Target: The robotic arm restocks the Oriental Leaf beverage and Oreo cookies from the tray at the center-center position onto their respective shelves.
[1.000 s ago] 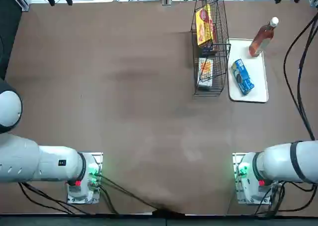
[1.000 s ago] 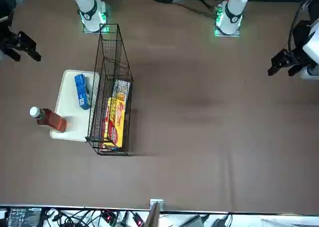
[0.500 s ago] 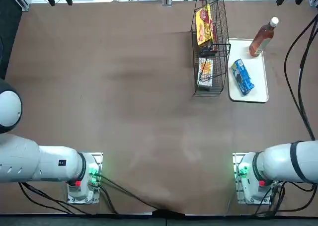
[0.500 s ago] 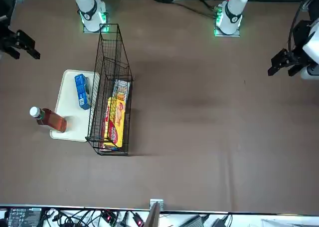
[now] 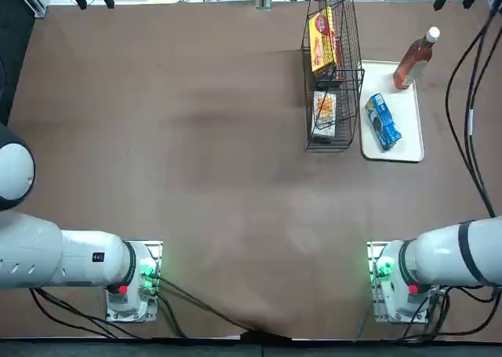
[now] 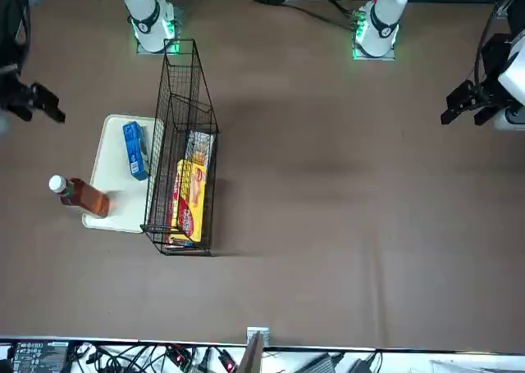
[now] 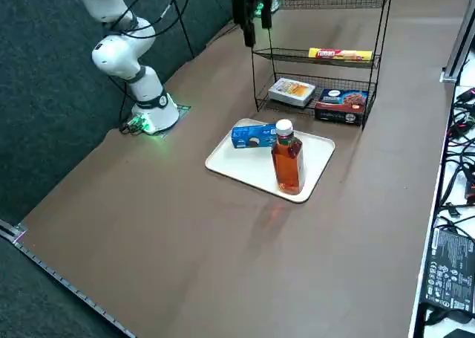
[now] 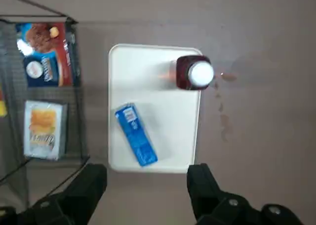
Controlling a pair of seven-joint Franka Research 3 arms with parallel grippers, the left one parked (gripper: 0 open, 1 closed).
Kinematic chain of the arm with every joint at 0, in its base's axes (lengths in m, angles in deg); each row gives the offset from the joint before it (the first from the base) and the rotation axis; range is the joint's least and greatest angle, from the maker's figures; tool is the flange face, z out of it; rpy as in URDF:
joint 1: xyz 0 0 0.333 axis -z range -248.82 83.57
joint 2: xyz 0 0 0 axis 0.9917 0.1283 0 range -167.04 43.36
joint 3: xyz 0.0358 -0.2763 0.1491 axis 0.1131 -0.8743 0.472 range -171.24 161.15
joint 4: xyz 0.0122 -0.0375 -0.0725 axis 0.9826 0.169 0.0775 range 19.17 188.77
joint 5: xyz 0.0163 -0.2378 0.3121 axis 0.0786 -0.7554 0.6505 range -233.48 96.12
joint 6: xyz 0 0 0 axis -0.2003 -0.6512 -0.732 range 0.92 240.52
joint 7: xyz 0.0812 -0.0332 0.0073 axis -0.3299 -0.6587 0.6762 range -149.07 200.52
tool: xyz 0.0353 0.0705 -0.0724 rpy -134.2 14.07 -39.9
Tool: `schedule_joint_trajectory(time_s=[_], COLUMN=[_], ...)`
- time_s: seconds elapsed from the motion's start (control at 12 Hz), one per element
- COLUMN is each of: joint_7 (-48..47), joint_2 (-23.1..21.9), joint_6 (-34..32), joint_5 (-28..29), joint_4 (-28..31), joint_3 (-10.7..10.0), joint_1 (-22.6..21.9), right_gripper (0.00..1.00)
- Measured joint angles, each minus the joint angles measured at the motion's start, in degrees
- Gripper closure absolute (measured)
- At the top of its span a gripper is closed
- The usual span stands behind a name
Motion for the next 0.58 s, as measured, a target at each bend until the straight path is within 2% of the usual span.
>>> schedule_joint_trajectory(time_s=[0.33, 0.42, 0.58], joint_7=[4.5, 5.8, 7.3], joint_2=[7.2, 10.3, 12.8], joint_6=[9.1, 12.4, 15.1], joint_5=[-0.1, -0.1, -0.2], joint_4=[0.0, 0.0, 0.0], joint_3=[-0.3, -0.4, -0.4], joint_1=[2.3, 3.0, 3.5], right_gripper=[0.0, 0.0, 0.0])
